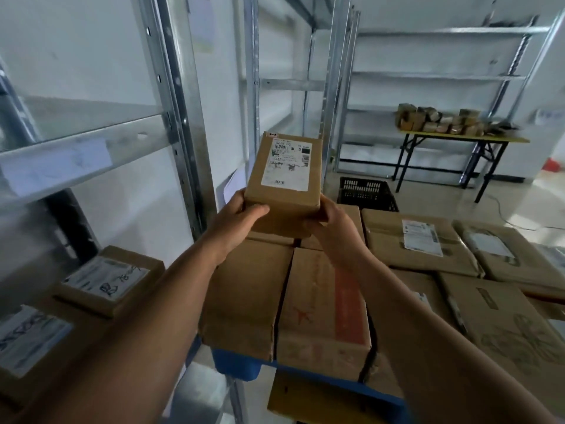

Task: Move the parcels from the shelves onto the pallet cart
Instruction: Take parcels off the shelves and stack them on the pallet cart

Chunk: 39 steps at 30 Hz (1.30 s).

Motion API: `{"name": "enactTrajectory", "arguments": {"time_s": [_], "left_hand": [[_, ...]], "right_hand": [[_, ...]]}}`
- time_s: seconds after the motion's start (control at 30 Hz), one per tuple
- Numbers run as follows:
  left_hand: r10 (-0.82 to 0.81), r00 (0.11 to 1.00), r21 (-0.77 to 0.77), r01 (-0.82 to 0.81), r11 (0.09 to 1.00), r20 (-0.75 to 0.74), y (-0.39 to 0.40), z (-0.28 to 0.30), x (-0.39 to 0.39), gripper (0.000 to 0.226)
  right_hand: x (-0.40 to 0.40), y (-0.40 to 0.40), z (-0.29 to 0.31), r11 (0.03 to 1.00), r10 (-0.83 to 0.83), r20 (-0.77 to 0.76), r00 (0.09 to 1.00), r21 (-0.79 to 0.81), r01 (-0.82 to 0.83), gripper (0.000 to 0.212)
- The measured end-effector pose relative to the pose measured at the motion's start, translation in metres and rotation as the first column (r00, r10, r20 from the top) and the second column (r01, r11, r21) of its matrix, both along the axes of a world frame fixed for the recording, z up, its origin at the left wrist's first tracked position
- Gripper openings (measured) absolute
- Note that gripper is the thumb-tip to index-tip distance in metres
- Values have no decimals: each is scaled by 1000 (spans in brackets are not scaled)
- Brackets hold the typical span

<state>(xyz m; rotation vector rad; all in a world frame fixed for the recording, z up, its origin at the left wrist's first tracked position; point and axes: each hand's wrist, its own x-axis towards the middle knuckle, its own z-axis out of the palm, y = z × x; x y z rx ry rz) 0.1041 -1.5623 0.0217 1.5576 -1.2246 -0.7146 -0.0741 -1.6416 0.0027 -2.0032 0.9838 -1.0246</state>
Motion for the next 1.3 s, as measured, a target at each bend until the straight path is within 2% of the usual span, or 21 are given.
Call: {"name": "enactTrajectory", "arguments": {"time_s": [0.17,0.4,0.53,0.7,1.03,1.13,1.27,1.3], "left_hand": [[12,998,87,-16,996,55,-46,-16,23,51],[136,986,166,-151,975,97,-88,-41,41,55],[214,969,253,-240,937,126,-100,-57,43,59],[215,967,305,-248,919,138,-104,-66,48,61],[199,960,331,-256,908,197,-102,-67,45,57],[214,961,345,-263,901,176,-96,-66,39,66],[231,958,335,-276,901,167,-85,-61,30,77],[232,957,313,-277,909,174,-81,-59,28,76]], "right_hand": [[23,-44,-19,997,-42,-63,997,65,46,46],[49,-69,-45,985,-45,-143,989,156,68,48],[54,-74,-55,986,-39,-291,956,146,85,54],[53,-76,-60,988,-65,-409,910,104,117,37],[54,-79,-64,988,-85,-441,894,79,133,23],[54,-77,-64,989,-82,-442,893,76,128,24],[49,-71,-59,990,-111,-429,896,29,136,5],[46,-67,-57,990,-123,-425,897,11,141,7]]}}
